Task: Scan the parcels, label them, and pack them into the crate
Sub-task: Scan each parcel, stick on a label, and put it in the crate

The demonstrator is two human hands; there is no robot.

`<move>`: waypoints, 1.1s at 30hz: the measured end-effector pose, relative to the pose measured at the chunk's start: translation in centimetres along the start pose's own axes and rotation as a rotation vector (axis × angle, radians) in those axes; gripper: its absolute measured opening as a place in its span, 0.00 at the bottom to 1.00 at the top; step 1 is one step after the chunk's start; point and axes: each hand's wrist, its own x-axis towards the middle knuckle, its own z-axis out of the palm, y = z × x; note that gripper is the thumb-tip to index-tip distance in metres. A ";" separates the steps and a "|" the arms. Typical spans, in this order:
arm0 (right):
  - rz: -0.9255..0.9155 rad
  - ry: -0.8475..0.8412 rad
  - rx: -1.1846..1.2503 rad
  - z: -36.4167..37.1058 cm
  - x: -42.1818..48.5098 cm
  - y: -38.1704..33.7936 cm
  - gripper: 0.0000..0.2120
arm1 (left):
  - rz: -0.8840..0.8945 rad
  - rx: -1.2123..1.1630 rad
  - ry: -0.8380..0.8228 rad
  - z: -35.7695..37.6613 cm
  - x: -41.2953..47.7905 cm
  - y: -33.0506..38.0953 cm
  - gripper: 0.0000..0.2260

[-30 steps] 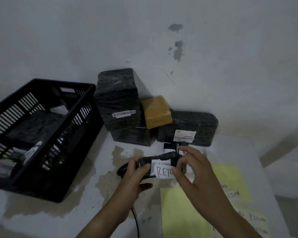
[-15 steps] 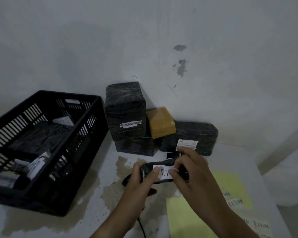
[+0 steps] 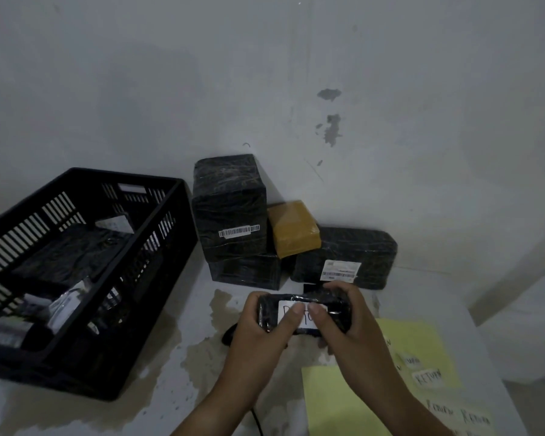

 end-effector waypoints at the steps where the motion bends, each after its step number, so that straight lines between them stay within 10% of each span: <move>1: -0.019 0.005 -0.008 0.0 0.0 0.0 0.16 | 0.024 0.017 0.008 0.2 0.0 0.1 0.12; 7: -0.075 0.029 -0.043 -1.1 0.4 0.3 0.05 | 0.080 0.046 -0.020 1.1 -0.1 0.0 0.17; 21: 0.008 -0.132 0.038 -3.9 2.8 2.7 0.22 | 0.136 0.099 0.066 2.3 1.3 -0.1 0.10; 33: 0.129 -0.017 0.213 4.1 5.0 1.0 0.13 | 0.279 0.458 0.003 -12.7 1.8 0.4 0.20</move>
